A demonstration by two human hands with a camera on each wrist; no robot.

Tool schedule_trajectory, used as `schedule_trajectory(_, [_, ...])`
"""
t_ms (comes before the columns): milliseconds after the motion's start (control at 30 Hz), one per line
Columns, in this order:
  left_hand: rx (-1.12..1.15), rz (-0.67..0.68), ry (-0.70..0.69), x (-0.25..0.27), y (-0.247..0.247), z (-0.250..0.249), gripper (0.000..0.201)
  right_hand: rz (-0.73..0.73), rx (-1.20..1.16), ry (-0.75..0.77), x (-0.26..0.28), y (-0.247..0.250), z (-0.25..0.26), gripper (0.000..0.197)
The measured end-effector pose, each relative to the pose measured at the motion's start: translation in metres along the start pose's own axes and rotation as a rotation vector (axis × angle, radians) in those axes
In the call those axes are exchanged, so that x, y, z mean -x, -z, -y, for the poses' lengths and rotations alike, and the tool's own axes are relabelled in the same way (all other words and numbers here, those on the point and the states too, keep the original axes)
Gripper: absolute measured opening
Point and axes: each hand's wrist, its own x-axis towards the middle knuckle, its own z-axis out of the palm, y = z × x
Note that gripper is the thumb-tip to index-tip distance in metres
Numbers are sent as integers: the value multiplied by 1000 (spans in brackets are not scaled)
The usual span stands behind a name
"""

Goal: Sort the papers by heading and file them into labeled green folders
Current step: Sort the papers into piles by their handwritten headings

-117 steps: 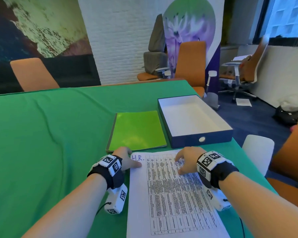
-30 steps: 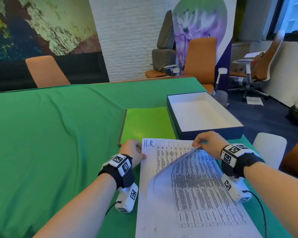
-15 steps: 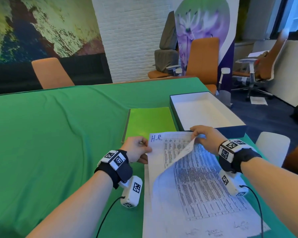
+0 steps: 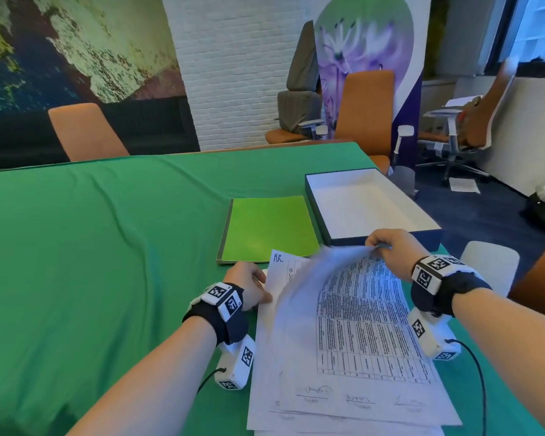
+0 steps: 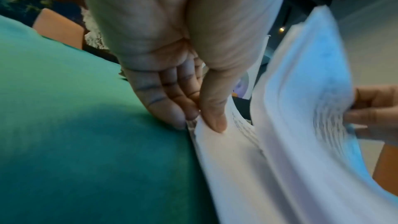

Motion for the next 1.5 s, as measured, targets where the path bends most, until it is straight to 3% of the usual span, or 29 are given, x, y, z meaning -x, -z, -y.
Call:
schedule_trajectory(67, [-24,-31,-48,1,7,2,19,-3,-42,7,0,2,-2,45])
schedule_trajectory(167, [130,-52,-33,3,18,6,14,15,-39,10,1,2,-1,38])
schedule_trajectory(300, [488,53,-27,14,27,1,13,-13,-11,21,3,-4,14,27])
schedule_trajectory(400, [575,132,-71,23,26,-12,16,-21,-3,109,3,-12,29,16])
schedule_trajectory(567, [678,167,-38,25,15,-23,18,-21,4,96,-2,-11,32,31])
schedule_trajectory(633, [399,101,-7,19,8,-18,22,-62,-34,79,-2,-4,27,28])
schedule_trajectory(733, [-214,88,30,9,-4,-6,60,-123,-75,49,-2,9,17,17])
schedule_trajectory(833, [-215,99,86,4,-8,-3,61,-170,-69,15,-3,15,6,19])
schedule_trajectory(967, [-165,105,84,2,-2,0,28,-224,-114,-56,-7,15,0,21])
schedule_trajectory(1067, [-197,113,85,7,-2,-2,41,-157,-140,-23,-6,13,8,25])
schedule_trajectory(1167, [-264,31,49,8,-3,-3,44,-121,-83,-18,-4,13,15,20])
schedule_trajectory(1333, [-67,-75,17,13,14,-1,17,-38,-34,-22,-1,20,16,16])
schedule_trajectory(1500, [449,63,-38,22,23,-10,14,5,-68,4,-1,5,24,13])
